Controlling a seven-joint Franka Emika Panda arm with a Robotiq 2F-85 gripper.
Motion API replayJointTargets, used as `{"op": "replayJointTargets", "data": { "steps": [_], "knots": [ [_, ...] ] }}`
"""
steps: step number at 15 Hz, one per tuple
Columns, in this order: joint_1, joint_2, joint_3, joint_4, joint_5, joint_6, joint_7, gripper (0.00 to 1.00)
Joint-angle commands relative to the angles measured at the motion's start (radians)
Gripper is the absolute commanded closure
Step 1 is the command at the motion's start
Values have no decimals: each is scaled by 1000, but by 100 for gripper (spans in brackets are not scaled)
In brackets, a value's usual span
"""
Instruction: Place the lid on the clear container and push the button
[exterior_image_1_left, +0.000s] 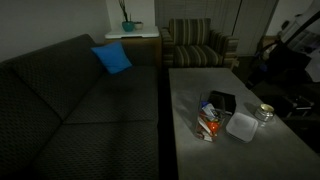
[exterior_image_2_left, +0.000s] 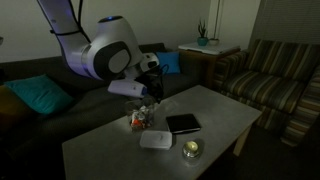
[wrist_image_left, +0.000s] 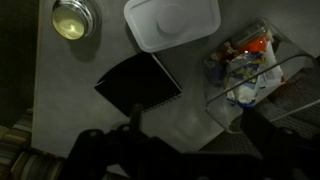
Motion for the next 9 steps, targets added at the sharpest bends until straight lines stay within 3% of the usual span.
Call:
{"op": "replayJointTargets", "data": {
  "steps": [1, 7, 9],
  "knots": [
    [-10, 83, -27, 73, -15, -38, -34, 0],
    [-15, 174, -45, 110, 1, -83, -16, 0],
    [-9, 164, -45, 88, 1, -47, -14, 0]
  ]
}}
